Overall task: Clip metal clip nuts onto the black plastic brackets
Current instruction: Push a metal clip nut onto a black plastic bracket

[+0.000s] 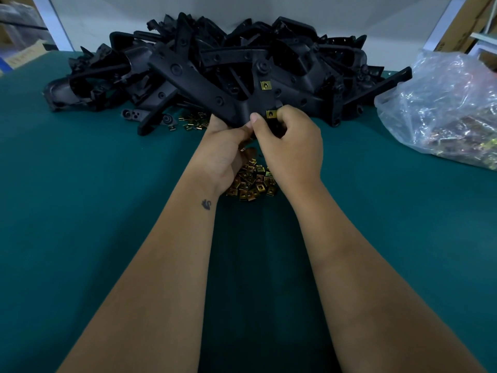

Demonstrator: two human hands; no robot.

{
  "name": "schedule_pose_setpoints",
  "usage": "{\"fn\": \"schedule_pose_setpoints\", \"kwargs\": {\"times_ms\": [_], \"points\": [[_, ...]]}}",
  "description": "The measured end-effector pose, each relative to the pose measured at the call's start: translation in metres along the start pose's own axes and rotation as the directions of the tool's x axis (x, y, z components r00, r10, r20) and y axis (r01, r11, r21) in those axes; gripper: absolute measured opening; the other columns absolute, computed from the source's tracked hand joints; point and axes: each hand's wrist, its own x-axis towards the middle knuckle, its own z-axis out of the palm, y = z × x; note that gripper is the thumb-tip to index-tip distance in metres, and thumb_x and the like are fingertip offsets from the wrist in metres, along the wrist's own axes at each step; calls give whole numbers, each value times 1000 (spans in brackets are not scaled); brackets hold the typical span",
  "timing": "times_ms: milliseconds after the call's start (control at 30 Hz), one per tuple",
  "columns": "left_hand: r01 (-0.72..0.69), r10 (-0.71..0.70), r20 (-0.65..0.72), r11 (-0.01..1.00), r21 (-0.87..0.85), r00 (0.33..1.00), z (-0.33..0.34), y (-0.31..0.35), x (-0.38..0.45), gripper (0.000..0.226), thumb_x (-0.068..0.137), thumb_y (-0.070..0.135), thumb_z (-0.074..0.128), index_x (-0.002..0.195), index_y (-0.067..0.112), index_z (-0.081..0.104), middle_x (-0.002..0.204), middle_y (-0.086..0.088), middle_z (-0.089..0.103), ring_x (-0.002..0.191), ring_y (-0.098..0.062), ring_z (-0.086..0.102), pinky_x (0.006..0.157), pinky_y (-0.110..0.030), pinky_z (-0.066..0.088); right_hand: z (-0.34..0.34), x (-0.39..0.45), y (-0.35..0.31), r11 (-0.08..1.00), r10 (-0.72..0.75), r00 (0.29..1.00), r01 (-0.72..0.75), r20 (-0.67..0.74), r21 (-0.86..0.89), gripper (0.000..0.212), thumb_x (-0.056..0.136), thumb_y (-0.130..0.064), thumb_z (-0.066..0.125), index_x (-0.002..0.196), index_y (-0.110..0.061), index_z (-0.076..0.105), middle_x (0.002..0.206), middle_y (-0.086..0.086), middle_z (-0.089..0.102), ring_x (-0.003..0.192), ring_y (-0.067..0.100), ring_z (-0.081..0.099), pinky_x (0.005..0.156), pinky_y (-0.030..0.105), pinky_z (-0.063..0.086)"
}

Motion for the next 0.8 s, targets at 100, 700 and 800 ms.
{"fn": "schedule_pose_setpoints", "kwargs": {"times_ms": [100,700,800], "points": [[-8,7,32,1000,24,999,-1,0,0,51,99,-9,43,140,21,49,131,-4,65,117,-22,63,97,-41,52,0,1,0,996,63,998,-62,-19,60,28,85,-46,67,79,-19,60,80,-10,59,74,7,55,63,25,41],[8,2,-128,997,79,992,2,-4,4,22,97,14,60,118,18,63,112,0,71,102,-18,67,80,-35,56,-4,5,0,977,116,987,-93,-110,193,12,88,-33,66,88,-21,67,87,-9,66,84,8,60,74,29,51],[-91,110,-271,992,83,956,-5,1,3,9,97,20,62,105,24,64,103,7,74,92,-12,68,75,-27,54,-5,5,2,958,149,988,-132,-48,253,7,87,-34,66,87,-26,65,85,-13,64,84,5,60,74,24,50]]}}
